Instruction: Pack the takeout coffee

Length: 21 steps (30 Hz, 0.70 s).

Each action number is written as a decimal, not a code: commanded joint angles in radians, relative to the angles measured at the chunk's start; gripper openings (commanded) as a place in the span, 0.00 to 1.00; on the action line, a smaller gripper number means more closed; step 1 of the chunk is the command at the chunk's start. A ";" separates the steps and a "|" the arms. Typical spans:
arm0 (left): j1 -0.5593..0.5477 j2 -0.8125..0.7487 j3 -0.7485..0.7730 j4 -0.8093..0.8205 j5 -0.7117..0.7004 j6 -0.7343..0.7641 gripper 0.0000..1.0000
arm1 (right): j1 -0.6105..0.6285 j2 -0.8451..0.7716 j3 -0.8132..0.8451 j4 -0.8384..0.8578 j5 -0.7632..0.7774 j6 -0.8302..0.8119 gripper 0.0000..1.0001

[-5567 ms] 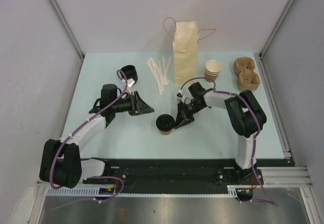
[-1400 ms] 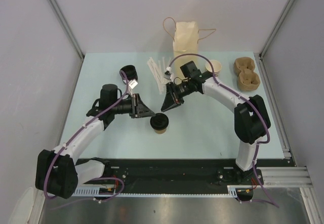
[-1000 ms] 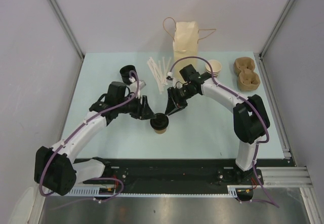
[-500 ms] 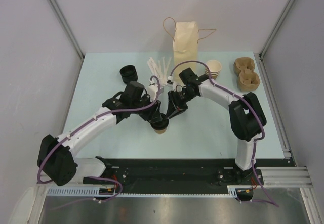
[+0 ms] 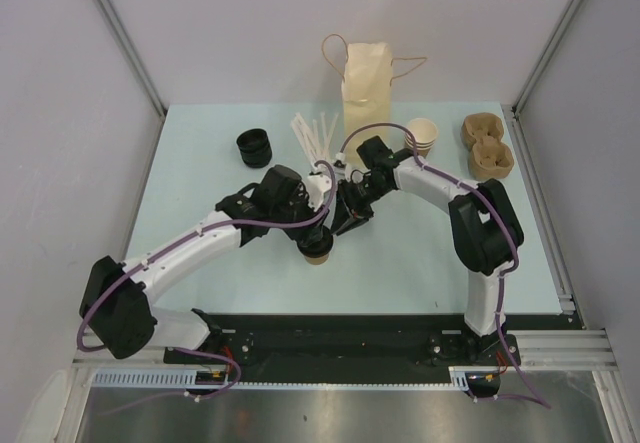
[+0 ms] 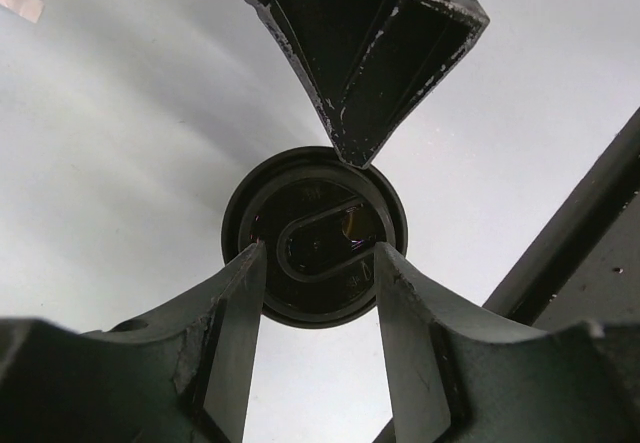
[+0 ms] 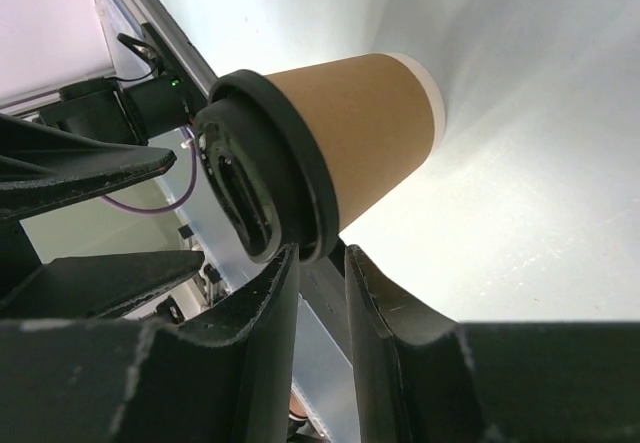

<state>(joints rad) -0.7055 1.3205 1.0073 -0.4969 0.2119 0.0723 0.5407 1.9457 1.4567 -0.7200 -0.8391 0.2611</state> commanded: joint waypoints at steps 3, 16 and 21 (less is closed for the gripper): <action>-0.014 0.023 0.010 -0.003 -0.016 0.046 0.52 | -0.002 0.032 -0.002 0.022 -0.018 0.010 0.29; -0.012 0.066 -0.018 -0.002 0.001 0.038 0.48 | 0.012 0.087 -0.002 0.028 0.041 0.000 0.25; -0.011 0.071 -0.044 -0.002 -0.002 0.038 0.44 | 0.010 0.134 -0.002 -0.007 0.084 -0.031 0.15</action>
<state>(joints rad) -0.7113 1.3766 0.9932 -0.4957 0.2081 0.0986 0.5404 2.0048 1.4605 -0.7006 -0.8806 0.2787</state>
